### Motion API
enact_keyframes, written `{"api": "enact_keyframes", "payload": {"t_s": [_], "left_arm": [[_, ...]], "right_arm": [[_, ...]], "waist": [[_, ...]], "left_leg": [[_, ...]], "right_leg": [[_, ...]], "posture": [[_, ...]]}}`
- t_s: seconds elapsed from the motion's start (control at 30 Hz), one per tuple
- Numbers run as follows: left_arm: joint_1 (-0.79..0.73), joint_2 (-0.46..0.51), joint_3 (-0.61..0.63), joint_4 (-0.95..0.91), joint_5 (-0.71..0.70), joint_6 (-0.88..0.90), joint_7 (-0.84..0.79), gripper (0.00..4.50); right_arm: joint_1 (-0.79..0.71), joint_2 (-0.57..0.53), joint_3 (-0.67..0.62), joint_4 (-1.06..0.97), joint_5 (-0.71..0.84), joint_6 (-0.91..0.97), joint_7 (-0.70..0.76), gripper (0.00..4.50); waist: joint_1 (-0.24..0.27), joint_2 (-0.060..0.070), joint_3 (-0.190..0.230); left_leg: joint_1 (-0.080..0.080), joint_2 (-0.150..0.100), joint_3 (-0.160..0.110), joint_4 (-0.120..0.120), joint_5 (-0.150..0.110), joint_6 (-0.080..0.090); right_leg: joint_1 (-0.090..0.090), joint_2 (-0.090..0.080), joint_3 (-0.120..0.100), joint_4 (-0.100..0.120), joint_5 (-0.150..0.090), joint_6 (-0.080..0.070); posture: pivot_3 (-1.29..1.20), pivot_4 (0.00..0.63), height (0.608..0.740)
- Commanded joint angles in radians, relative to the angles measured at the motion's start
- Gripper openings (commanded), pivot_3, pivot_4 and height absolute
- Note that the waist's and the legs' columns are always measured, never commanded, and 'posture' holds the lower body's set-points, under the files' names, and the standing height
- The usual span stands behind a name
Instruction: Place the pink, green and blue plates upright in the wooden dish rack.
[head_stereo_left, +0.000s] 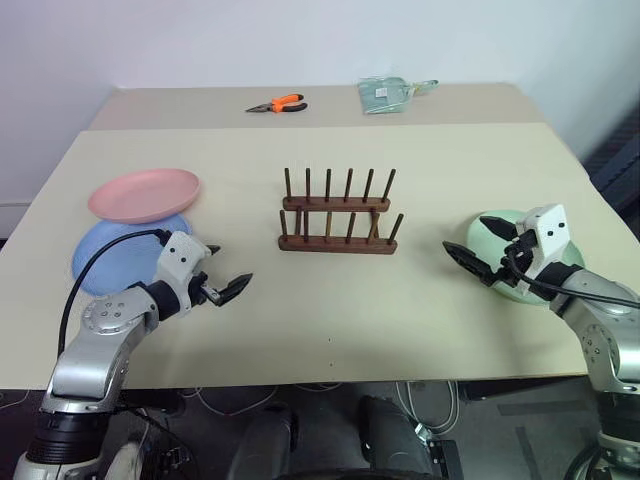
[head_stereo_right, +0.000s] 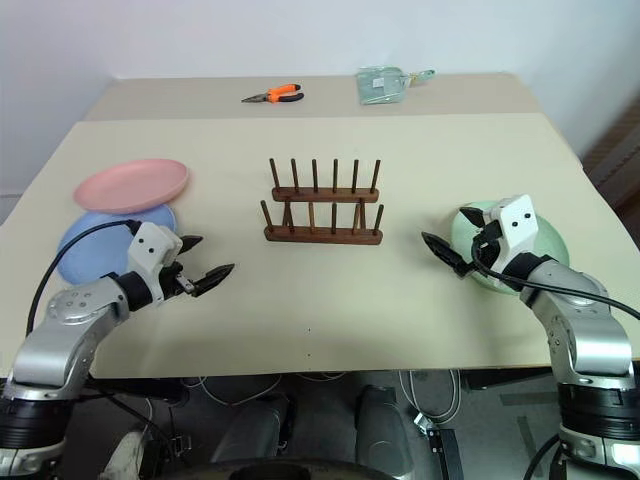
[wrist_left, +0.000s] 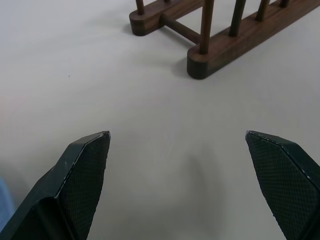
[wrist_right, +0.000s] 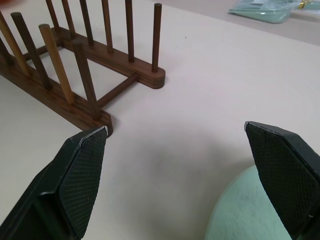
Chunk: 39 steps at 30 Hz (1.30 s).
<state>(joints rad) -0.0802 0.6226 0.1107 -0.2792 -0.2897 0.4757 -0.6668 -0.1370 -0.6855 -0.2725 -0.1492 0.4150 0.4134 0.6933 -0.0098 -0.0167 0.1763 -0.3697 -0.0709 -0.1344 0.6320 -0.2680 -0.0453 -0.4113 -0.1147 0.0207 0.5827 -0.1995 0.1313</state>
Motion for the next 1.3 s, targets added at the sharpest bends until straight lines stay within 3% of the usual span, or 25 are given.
{"api": "enact_keyframes", "payload": {"t_s": [0.03, 0.2, 0.33, 0.5, 0.77, 0.87, 1.0, 1.07, 1.17, 1.3], "left_arm": [[-0.014, -0.010, -0.006, 0.000, 0.016, -0.038, 0.011, 4.45], [-0.056, -0.036, -0.030, 0.057, -0.006, -0.051, -0.026, 4.45], [-0.145, -0.027, -0.117, 0.199, 0.029, -0.100, -0.136, 4.45], [-0.419, -0.093, -0.269, 0.587, 0.135, -0.268, -0.269, 4.45], [-0.729, -0.269, -0.345, 1.137, 0.245, -0.473, -0.336, 4.45], [-0.772, -0.295, -0.349, 1.236, 0.274, -0.532, -0.362, 3.61], [-0.778, -0.315, -0.341, 1.246, 0.271, -0.567, -0.406, 1.53], [-0.757, -0.314, -0.344, 1.202, 0.267, -0.578, -0.440, 0.77], [-0.718, -0.303, -0.341, 1.119, 0.258, -0.568, -0.477, 0.78], [-0.561, -0.248, -0.370, 0.735, 0.193, -0.439, -0.580, 0.78]], "right_arm": [[-0.045, 0.001, 0.015, 0.018, -0.045, -0.062, -0.016, 4.50], [-0.069, -0.007, 0.050, 0.035, -0.044, -0.033, 0.018, 4.50], [-0.049, -0.010, 0.066, -0.015, -0.051, -0.021, 0.022, 4.50], [0.018, 0.018, 0.078, -0.122, -0.064, -0.008, -0.026, 4.50], [0.173, 0.063, 0.053, -0.307, -0.096, 0.026, -0.149, 4.50], [0.218, 0.067, 0.030, -0.363, -0.093, 0.042, -0.174, 4.50], [0.253, 0.048, 0.002, -0.368, -0.100, 0.036, -0.166, 4.50], [0.252, 0.031, 0.001, -0.359, -0.109, 0.032, -0.153, 4.50], [0.251, 0.012, 0.003, -0.365, -0.110, 0.037, -0.141, 4.50], [0.276, -0.063, -0.012, -0.406, -0.074, 0.085, -0.057, 4.50]], "waist": [[-0.002, 0.000, 0.000], [0.000, 0.000, 0.000], [0.004, 0.000, 0.000], [0.018, 0.000, 0.000], [0.031, 0.000, -0.001], [0.024, -0.001, -0.002], [0.023, -0.001, -0.002], [0.022, 0.000, -0.002], [0.022, 0.000, -0.002], [0.019, 0.000, -0.002]], "left_leg": [[0.000, 0.000, 0.000, 0.000, 0.000, 0.000], [0.000, 0.000, 0.000, 0.000, 0.000, 0.000], [0.000, -0.001, 0.000, 0.001, 0.000, 0.000], [0.000, -0.001, -0.001, 0.001, 0.000, 0.000], [-0.002, -0.002, -0.002, 0.002, 0.000, 0.001], [-0.001, -0.003, -0.002, 0.004, -0.001, 0.001], [0.000, -0.002, -0.002, 0.004, -0.001, 0.002], [-0.001, -0.002, -0.002, 0.004, -0.001, 0.002], [0.000, -0.002, -0.002, 0.004, -0.001, 0.002], [-0.001, -0.002, -0.001, 0.004, -0.002, 0.003]], "right_leg": [[0.000, 0.000, 0.000, 0.000, 0.000, 0.000], [0.000, 0.000, 0.000, 0.000, 0.000, 0.000], [0.000, 0.000, 0.000, 0.000, 0.001, 0.001], [0.000, 0.000, -0.002, 0.001, 0.002, 0.003], [0.001, 0.000, -0.003, -0.001, 0.002, 0.004], [0.002, -0.002, -0.003, -0.001, 0.000, 0.007], [0.003, -0.002, -0.003, 0.000, -0.001, 0.009], [0.003, -0.002, -0.003, 0.000, -0.001, 0.009], [0.003, -0.002, -0.003, 0.000, -0.001, 0.009], [0.003, -0.002, -0.002, 0.000, 0.000, 0.006]], "posture": [[0.00, 0.150, 0.740], [0.00, 0.150, 0.740], [0.00, 0.150, 0.740], [0.00, 0.150, 0.740], [0.00, 0.150, 0.740], [0.00, 0.150, 0.740], [0.00, 0.150, 0.740], [0.00, 0.150, 0.740], [0.00, 0.150, 0.740], [0.00, 0.150, 0.740]]}}
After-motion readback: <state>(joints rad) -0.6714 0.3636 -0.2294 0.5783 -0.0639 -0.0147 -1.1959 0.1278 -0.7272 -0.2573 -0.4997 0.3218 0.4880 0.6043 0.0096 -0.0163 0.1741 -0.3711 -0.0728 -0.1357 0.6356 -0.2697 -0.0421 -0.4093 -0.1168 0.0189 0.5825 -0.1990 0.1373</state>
